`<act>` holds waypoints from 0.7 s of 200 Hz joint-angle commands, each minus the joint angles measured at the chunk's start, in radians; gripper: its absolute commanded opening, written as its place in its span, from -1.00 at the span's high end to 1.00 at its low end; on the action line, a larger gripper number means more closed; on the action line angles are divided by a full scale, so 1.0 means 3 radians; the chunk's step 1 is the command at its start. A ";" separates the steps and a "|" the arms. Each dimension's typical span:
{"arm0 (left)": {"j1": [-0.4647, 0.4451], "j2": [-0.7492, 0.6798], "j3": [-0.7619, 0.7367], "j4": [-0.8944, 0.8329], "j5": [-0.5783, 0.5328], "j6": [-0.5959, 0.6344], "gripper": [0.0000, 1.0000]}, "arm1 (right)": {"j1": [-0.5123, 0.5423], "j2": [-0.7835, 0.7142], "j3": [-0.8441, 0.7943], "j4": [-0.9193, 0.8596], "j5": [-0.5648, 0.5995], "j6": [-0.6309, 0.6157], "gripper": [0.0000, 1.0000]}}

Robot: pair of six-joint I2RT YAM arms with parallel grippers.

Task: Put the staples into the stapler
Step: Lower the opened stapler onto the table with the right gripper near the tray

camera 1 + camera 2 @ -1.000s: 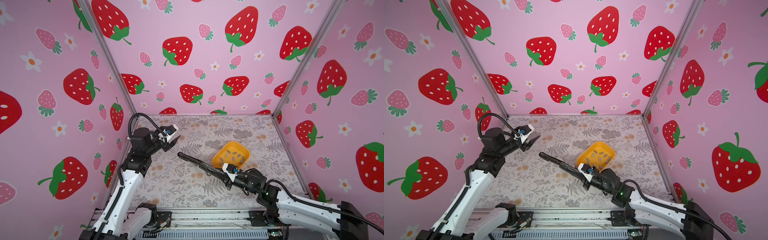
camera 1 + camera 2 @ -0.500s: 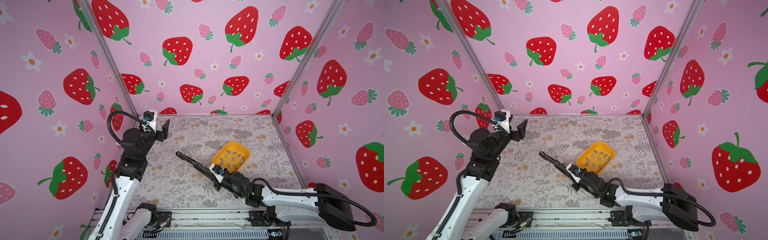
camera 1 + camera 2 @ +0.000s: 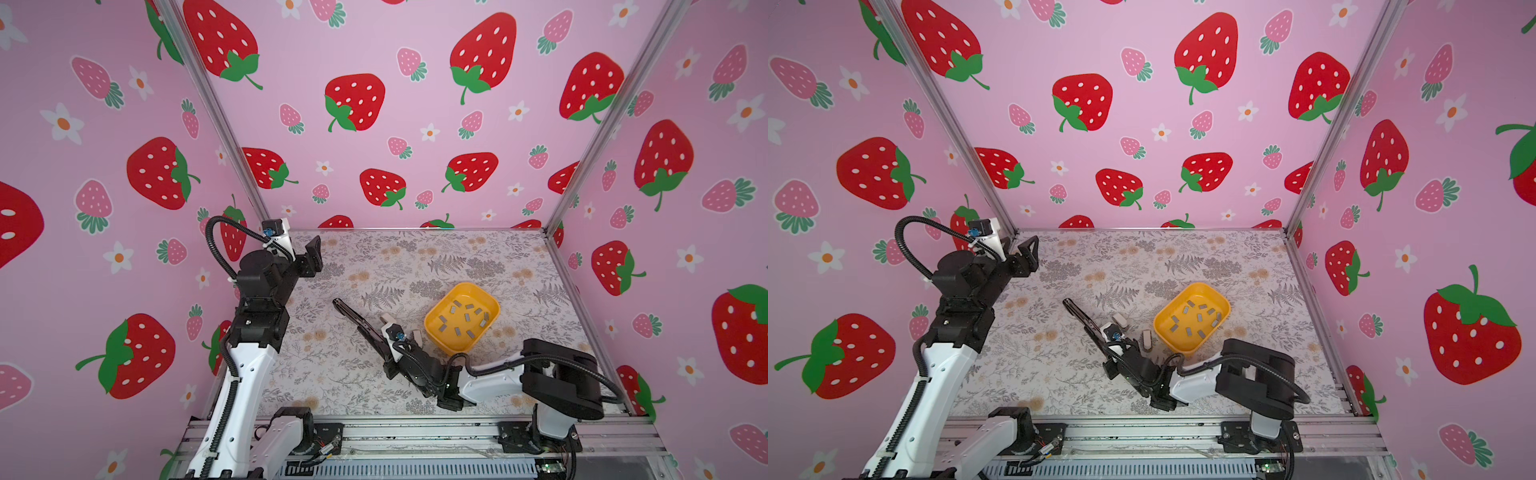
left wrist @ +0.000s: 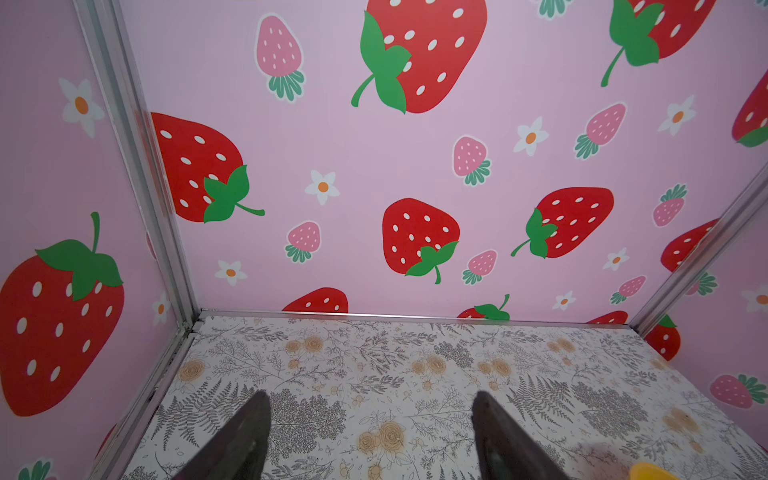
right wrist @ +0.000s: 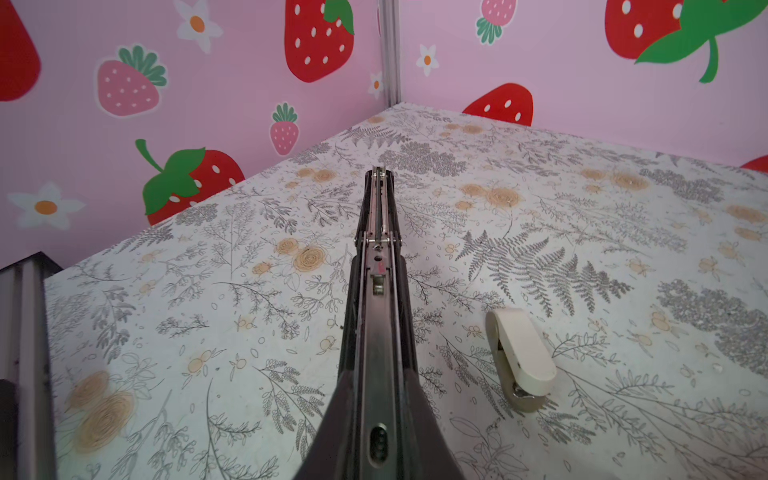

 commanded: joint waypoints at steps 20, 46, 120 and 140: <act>0.0061 -0.0061 0.0044 0.0074 0.0149 -0.0114 -0.52 | 0.0137 0.0547 0.0500 0.0371 0.0177 0.0367 0.76; 0.0061 -0.0054 0.0040 0.0059 0.0148 -0.0113 -0.52 | 0.0150 0.0768 0.0577 0.0364 0.0398 0.0491 0.76; 0.0149 -0.0022 0.0054 0.0074 0.0235 -0.0165 -0.52 | 0.0158 0.1344 0.0989 0.0253 0.0550 0.0577 0.71; 0.0184 -0.0007 0.0047 0.0092 0.0277 -0.0190 -0.52 | 0.0156 0.1442 0.1073 0.0222 0.0570 0.0577 0.70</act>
